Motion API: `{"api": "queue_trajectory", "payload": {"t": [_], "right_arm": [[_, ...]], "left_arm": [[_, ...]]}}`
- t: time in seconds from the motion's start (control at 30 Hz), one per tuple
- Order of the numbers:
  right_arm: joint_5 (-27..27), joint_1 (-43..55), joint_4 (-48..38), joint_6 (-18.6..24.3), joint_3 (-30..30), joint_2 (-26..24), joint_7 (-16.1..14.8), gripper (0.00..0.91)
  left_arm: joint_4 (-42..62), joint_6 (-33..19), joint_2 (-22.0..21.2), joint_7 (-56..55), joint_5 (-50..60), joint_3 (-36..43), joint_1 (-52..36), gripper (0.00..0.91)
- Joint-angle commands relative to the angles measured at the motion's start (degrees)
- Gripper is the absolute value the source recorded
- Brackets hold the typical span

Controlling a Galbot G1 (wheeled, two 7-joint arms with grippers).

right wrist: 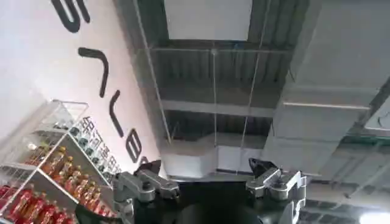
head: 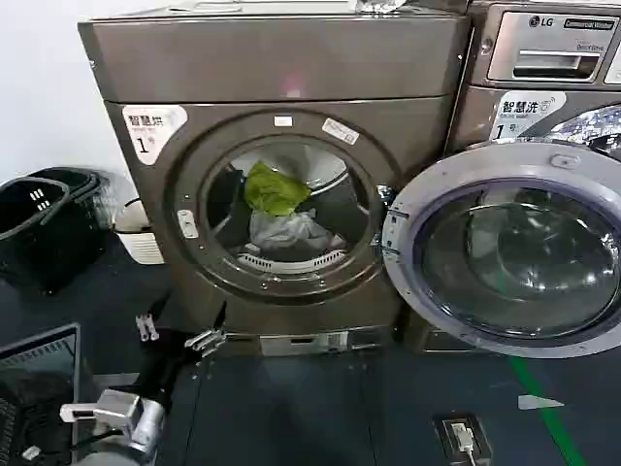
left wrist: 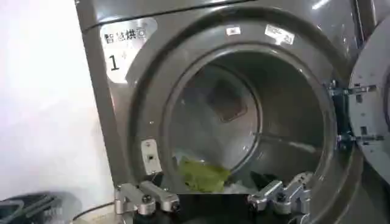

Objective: Grasp the clothes from the dryer.

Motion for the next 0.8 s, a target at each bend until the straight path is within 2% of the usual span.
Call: {"api": "queue_trajectory", "payload": {"t": [0.03,0.1,0.8], "right_arm": [[-0.1,0.0,0.0,0.2,0.1,0.0,0.1,0.907],[0.3,0.1,0.0,1.6,-0.1,-0.1,-0.4,0.907],[0.6,0.4,1.1,1.6,-1.4,0.9,-2.2,0.907]], "left_arm": [[0.0,0.0,0.0,0.0,0.0,0.0,0.0,0.907],[0.0,0.0,0.0,0.0,0.1,0.0,0.0,0.907],[-0.4,0.1,-0.4,0.1,0.2,0.0,0.6,0.907]]}}
